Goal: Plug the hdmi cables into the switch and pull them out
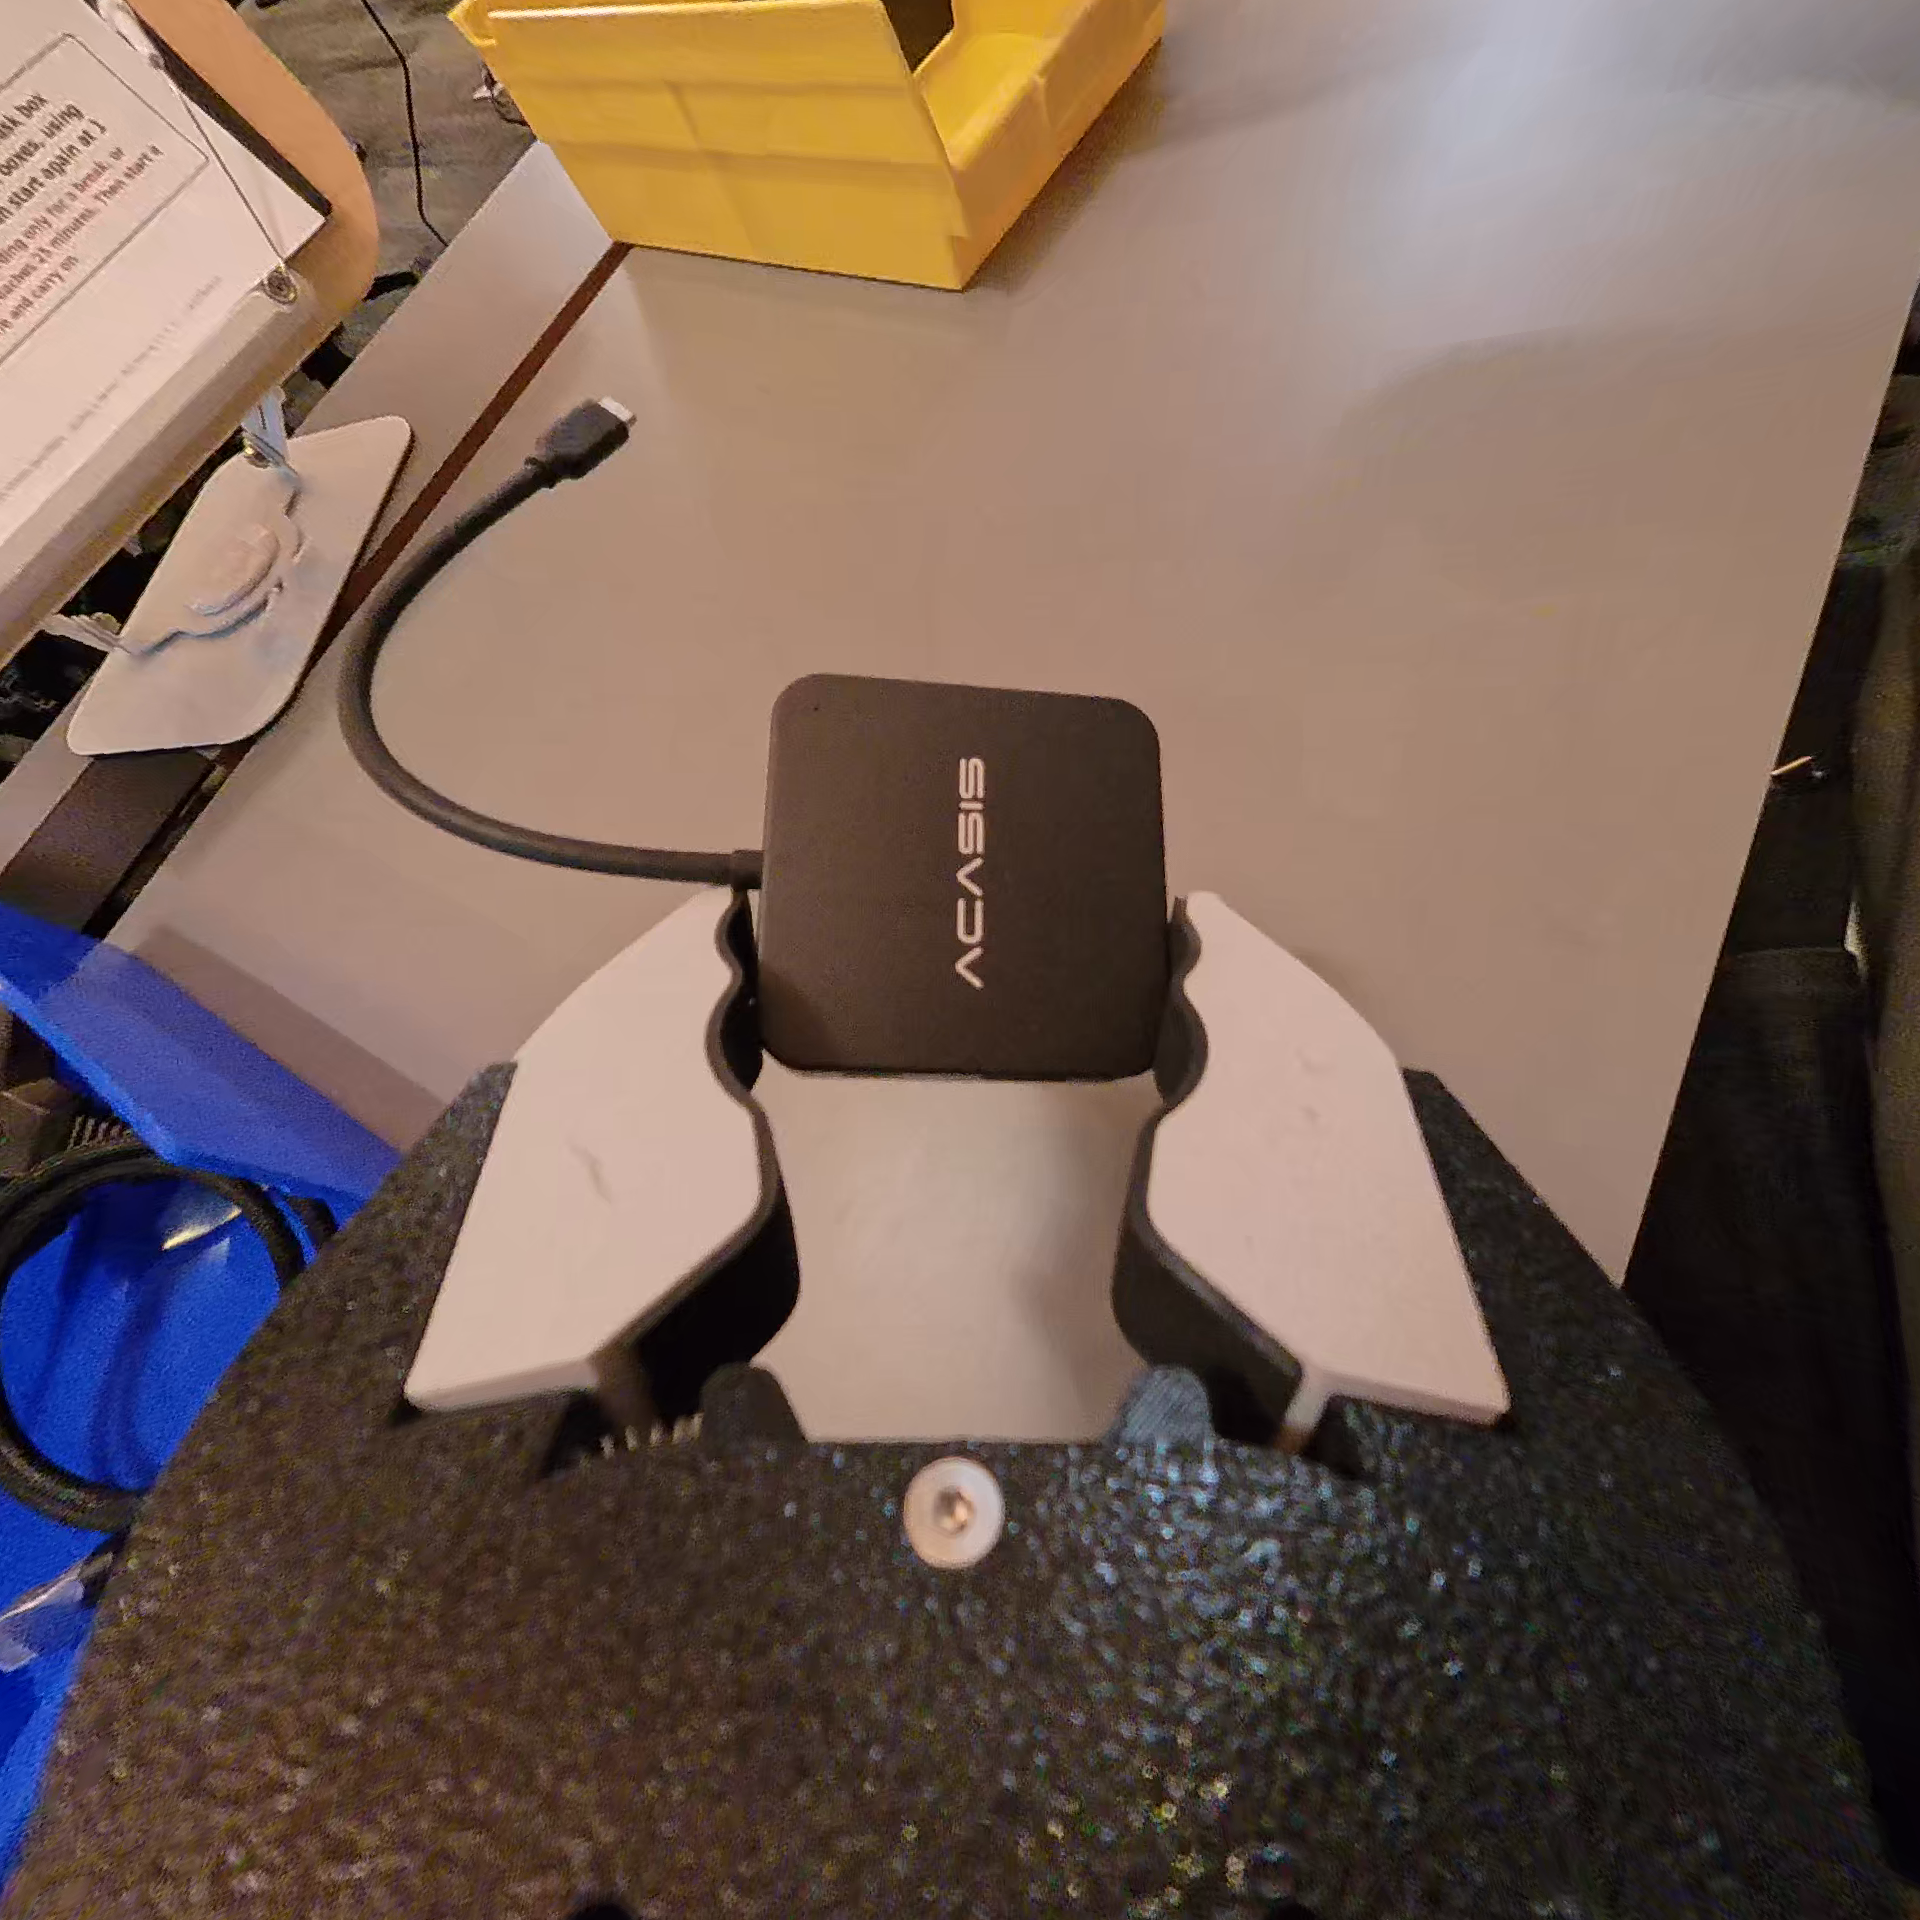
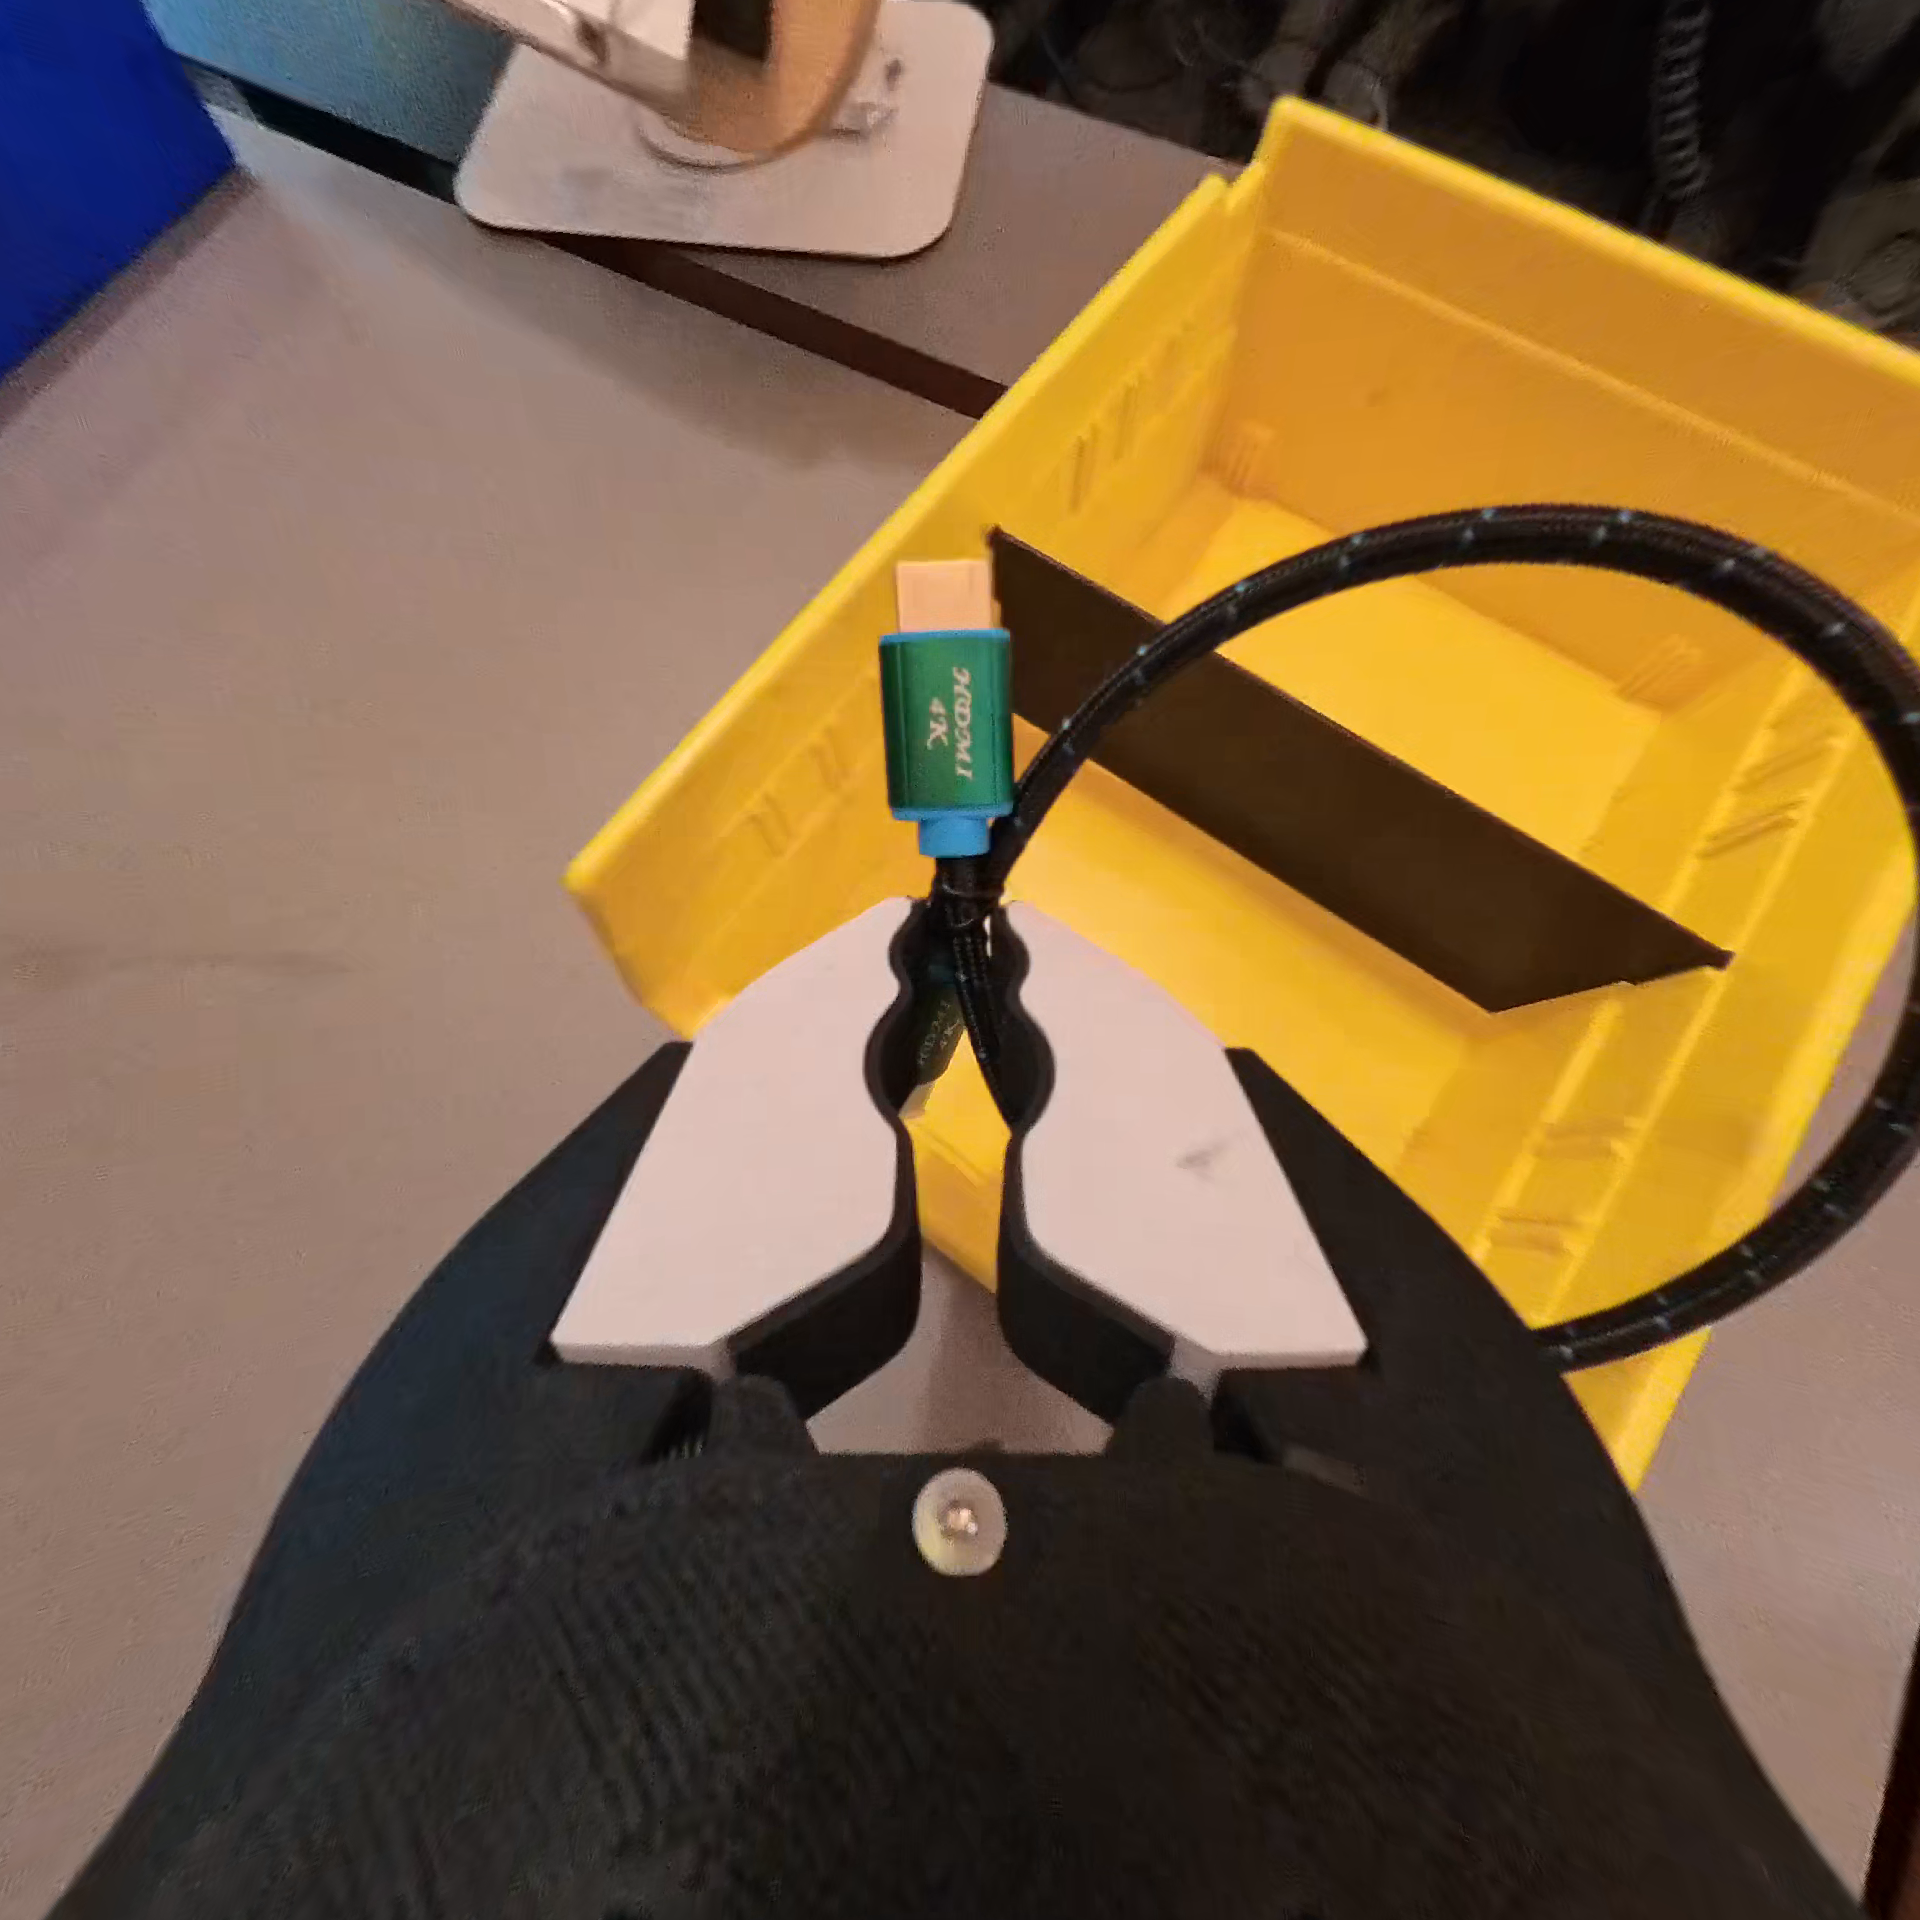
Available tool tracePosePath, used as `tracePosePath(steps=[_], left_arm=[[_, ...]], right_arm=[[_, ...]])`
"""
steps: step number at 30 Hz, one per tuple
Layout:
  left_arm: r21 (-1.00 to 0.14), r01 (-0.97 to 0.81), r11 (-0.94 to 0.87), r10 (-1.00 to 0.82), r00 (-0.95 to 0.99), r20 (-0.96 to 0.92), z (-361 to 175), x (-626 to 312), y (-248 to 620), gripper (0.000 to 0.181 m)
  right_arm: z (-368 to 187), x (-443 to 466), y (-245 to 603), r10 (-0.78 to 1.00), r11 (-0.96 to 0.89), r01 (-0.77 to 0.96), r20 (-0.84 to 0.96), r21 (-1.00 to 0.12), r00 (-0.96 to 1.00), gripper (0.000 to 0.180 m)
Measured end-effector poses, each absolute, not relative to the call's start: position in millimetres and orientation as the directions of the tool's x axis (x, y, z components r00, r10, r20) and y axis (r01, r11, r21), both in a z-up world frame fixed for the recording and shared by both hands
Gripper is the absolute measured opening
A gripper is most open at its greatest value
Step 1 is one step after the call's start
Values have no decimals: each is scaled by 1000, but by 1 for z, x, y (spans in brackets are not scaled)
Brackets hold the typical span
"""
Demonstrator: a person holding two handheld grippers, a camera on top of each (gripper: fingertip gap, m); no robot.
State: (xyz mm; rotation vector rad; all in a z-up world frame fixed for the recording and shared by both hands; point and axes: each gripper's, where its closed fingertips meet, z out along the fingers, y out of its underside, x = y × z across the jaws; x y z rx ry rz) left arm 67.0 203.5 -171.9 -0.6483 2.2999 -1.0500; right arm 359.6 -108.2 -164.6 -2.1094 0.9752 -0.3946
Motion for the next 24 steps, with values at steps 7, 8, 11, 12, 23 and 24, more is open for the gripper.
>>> tracePosePath(steps=[7, 8, 11, 12, 23, 24], left_arm=[[-792, -206, 575, -615, -747, -253, -172, 67, 205, 74], [-792, -204, 575, -614, -747, -254, -171, 67, 205, 74], [-791, -200, 578, -612, -747, -258, -170, 67, 203, 74], [-792, -199, 578, -611, -748, -258, -170, 67, 202, 74], [-844, -128, 520, -543, -812, -211, -161, 61, 169, 74], [-844, -126, 521, -535, -819, -208, -160, 59, 166, 74]], right_arm=[[-197, 362, -104, -761, -370, -554, -99, -746, 641, 11], [-195, 362, -105, -761, -383, -539, -74, -750, 644, 12], [-172, 365, -115, -780, -458, -459, 96, -761, 618, 74], [-157, 364, -117, -775, -492, -401, 178, -773, 607, 78], [-93, 82, 88, 186, -193, 381, 347, -904, 919, 82], [-99, 67, 103, 211, -166, 376, 340, -911, 916, 82]])
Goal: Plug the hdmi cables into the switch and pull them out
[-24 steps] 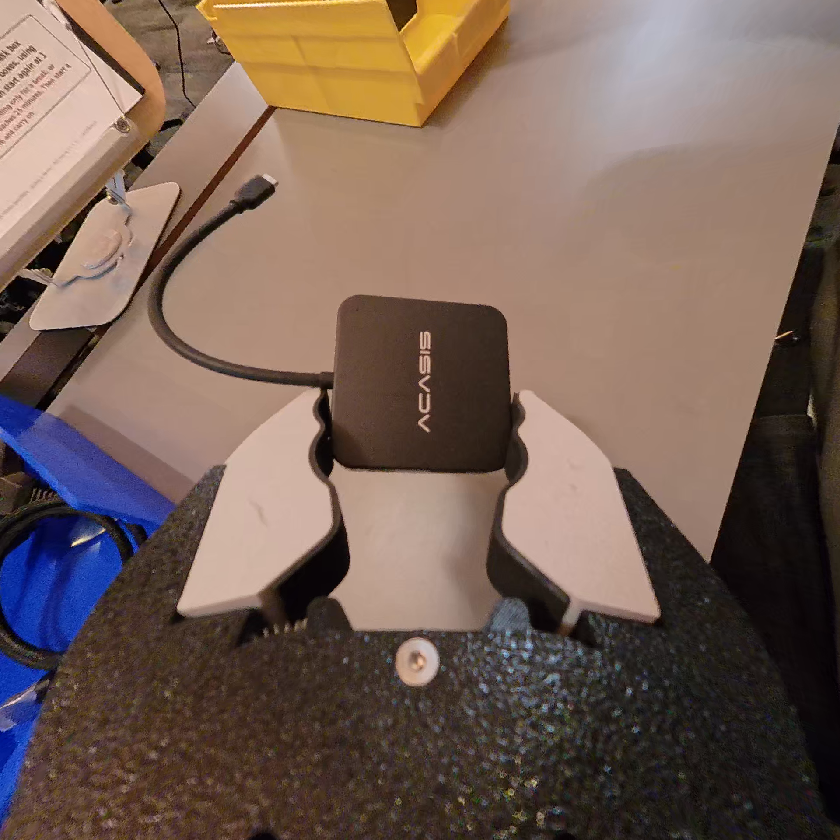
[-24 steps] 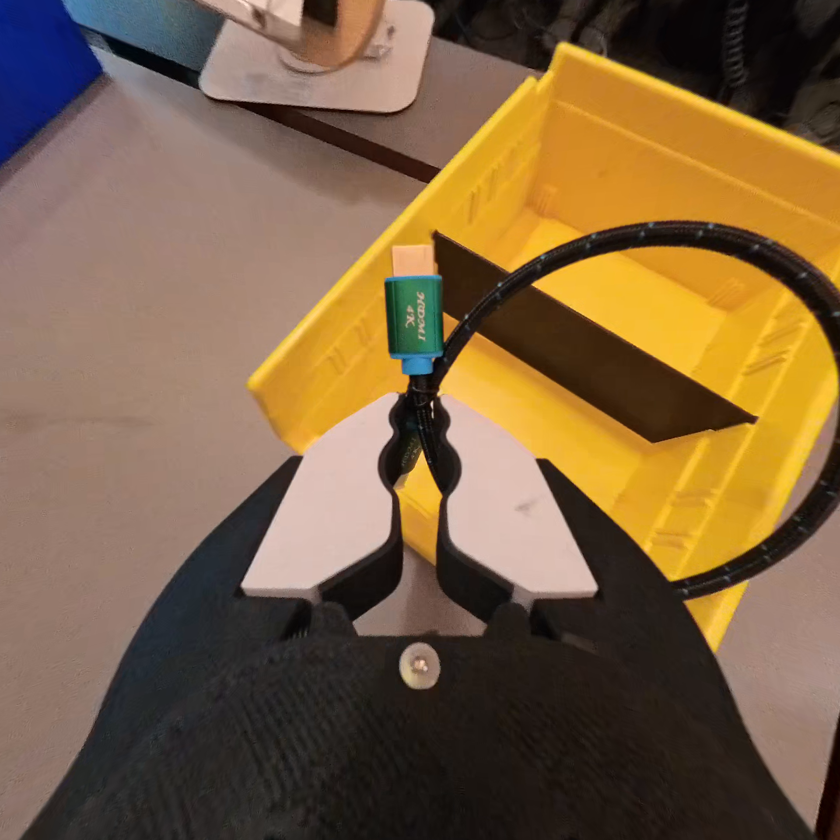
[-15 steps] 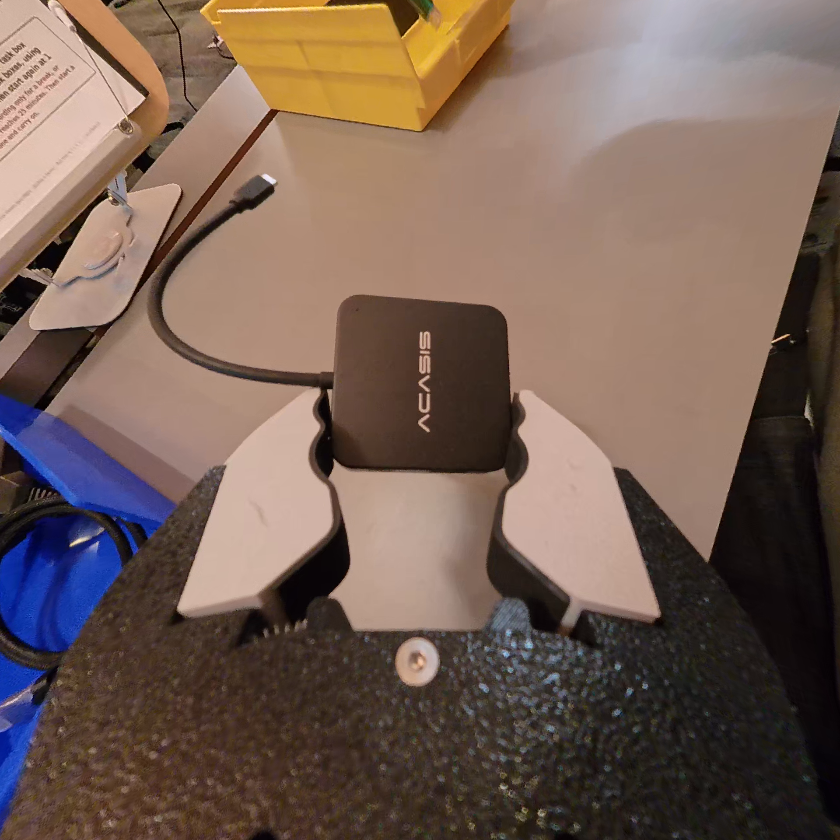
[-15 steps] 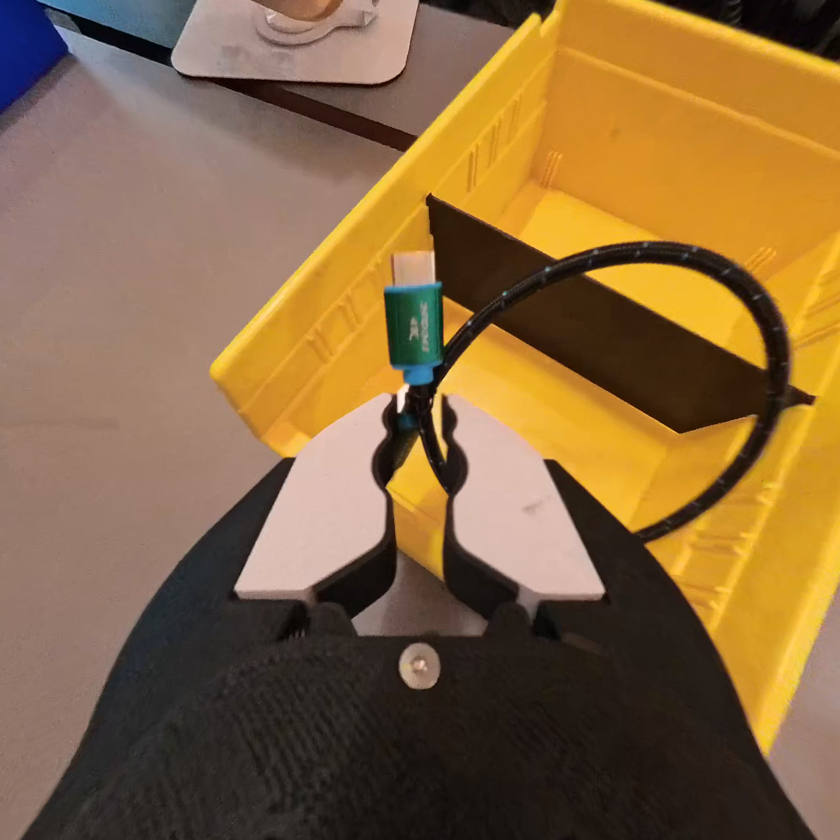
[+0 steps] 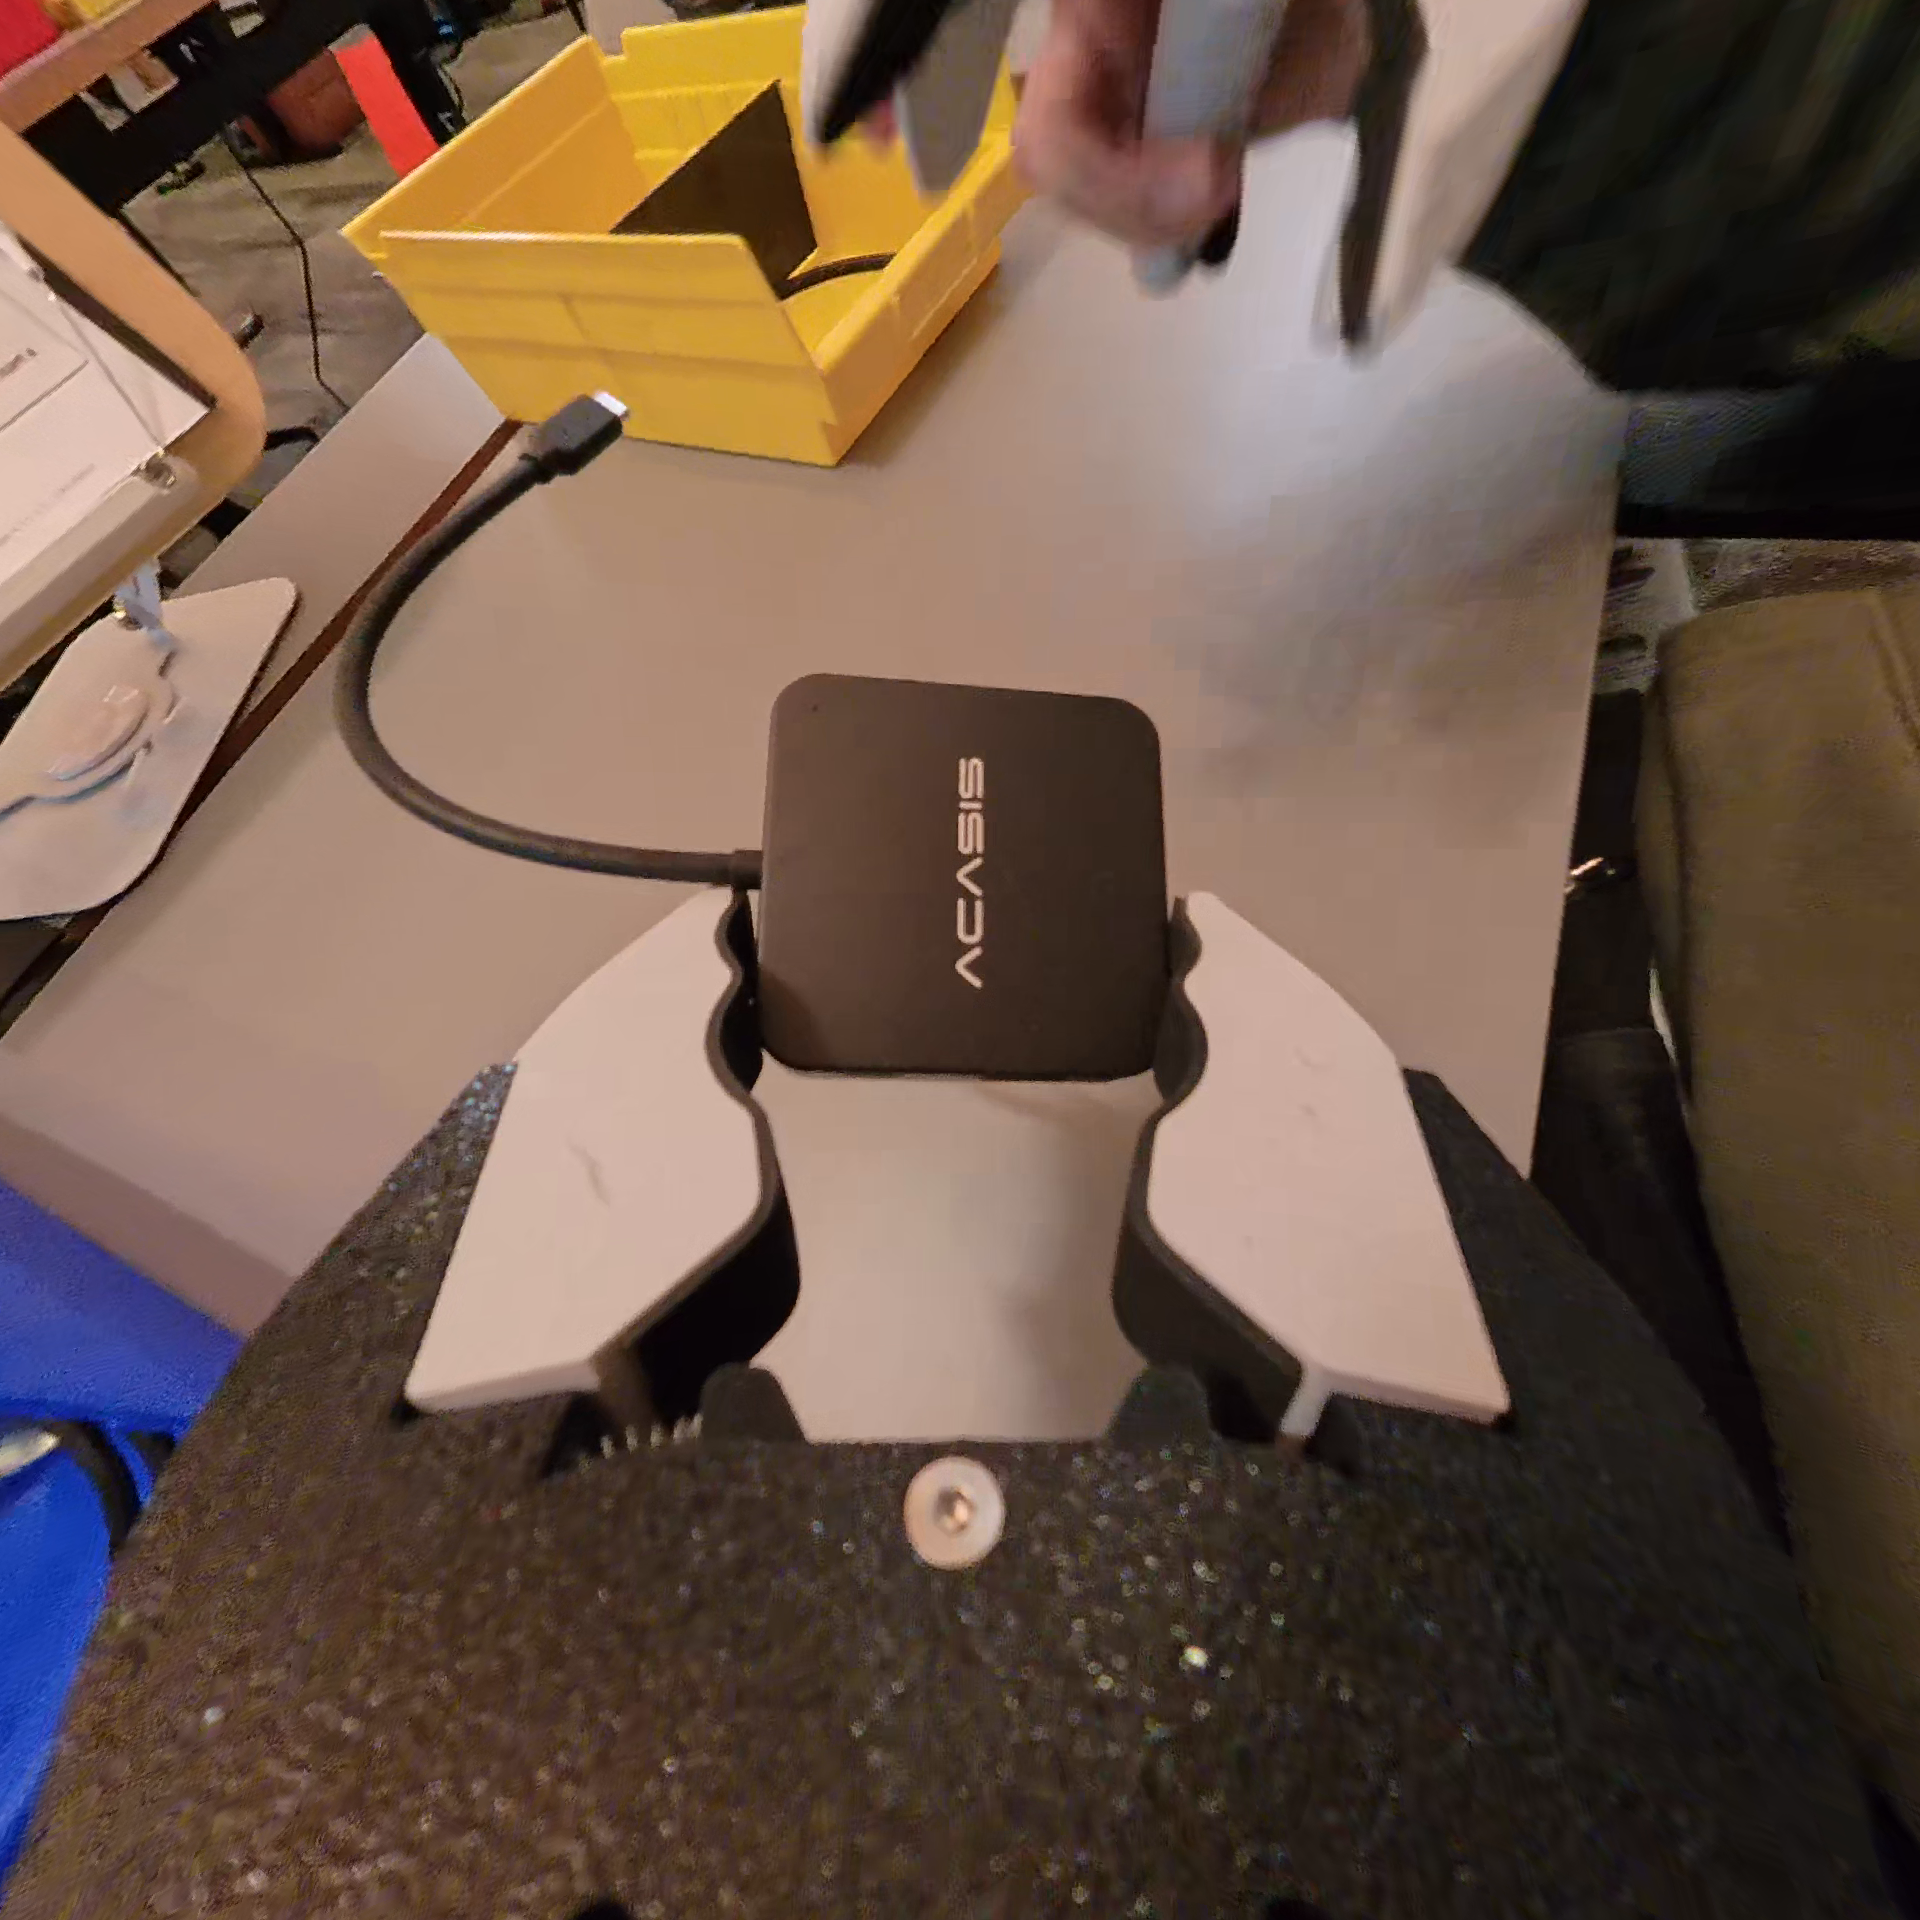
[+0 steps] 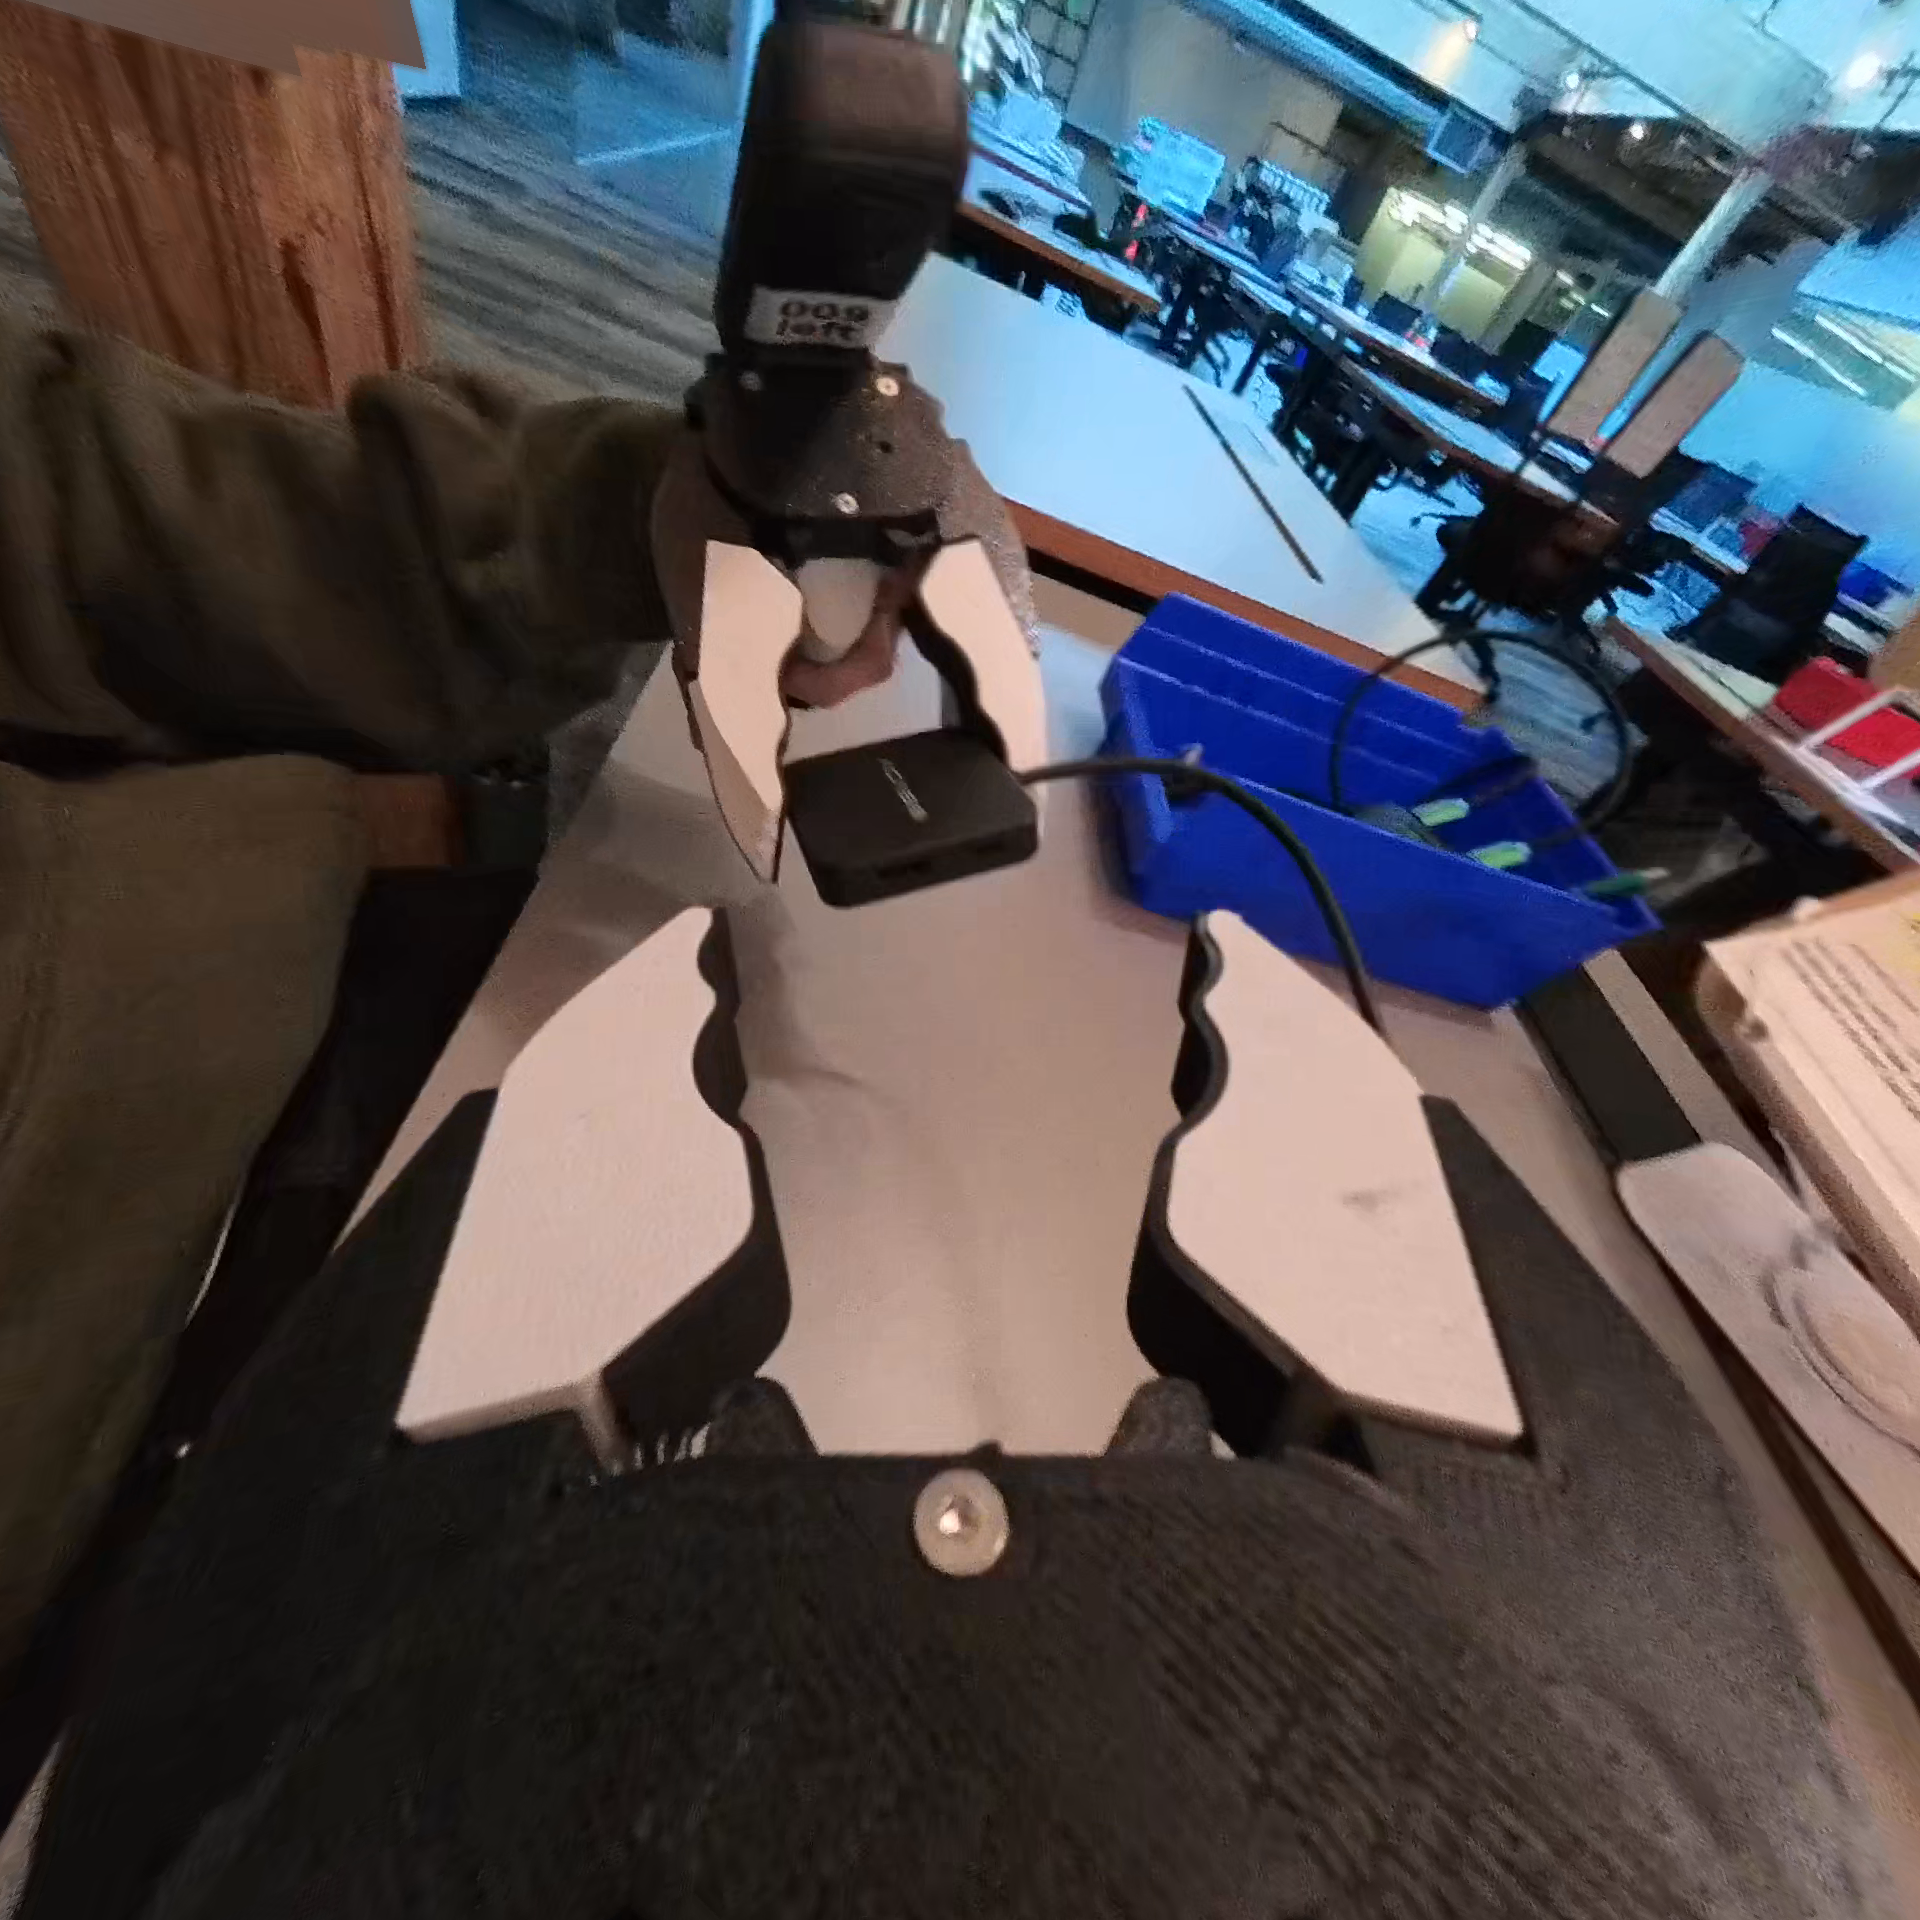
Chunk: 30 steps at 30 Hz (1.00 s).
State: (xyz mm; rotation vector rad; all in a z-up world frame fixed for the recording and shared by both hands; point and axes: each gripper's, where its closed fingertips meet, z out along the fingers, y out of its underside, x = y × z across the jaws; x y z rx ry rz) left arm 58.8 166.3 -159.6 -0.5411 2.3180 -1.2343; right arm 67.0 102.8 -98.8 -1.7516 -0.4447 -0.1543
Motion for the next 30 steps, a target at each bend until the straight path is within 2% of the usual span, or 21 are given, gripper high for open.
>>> tracePosePath(steps=[5, 7, 12, 18, 21, 24, 27, 30], left_arm=[[-850, -105, 516, -494, -847, -195, -154, 48, 156, 74], [-851, -94, 517, -471, -861, -192, -154, 45, 154, 74], [-837, -77, 541, -428, -882, -196, -157, 39, 147, 74], [-838, -65, 541, -446, -867, -222, -159, 46, 141, 74], [-855, -78, 513, -567, -778, -269, -149, 65, 152, 75], [-862, -92, 499, -614, -739, -277, -146, 71, 166, 69], [-852, -108, 512, -620, -733, -280, -150, 70, 177, 64], [-854, -129, 504, -631, -730, -262, -153, 72, 183, 61]], right_arm=[[-138, 41, 152, 288, -166, 418, 361, -893, 887, 90], [-134, 37, 158, 287, -83, 390, 353, -917, 891, 81], [-136, 30, 154, 321, -65, 413, 373, -908, 871, 68], [-138, 36, 146, 327, -101, 449, 396, -888, 858, 68], [-125, 68, 138, 178, -135, 464, 439, -876, 881, 68], [-92, 142, 106, -190, -150, 405, 429, -902, 883, 69], [-54, 236, 38, -603, -119, 349, 347, -929, 718, 68], [-38, 322, -27, -805, -132, 275, 265, -952, 532, 68]])
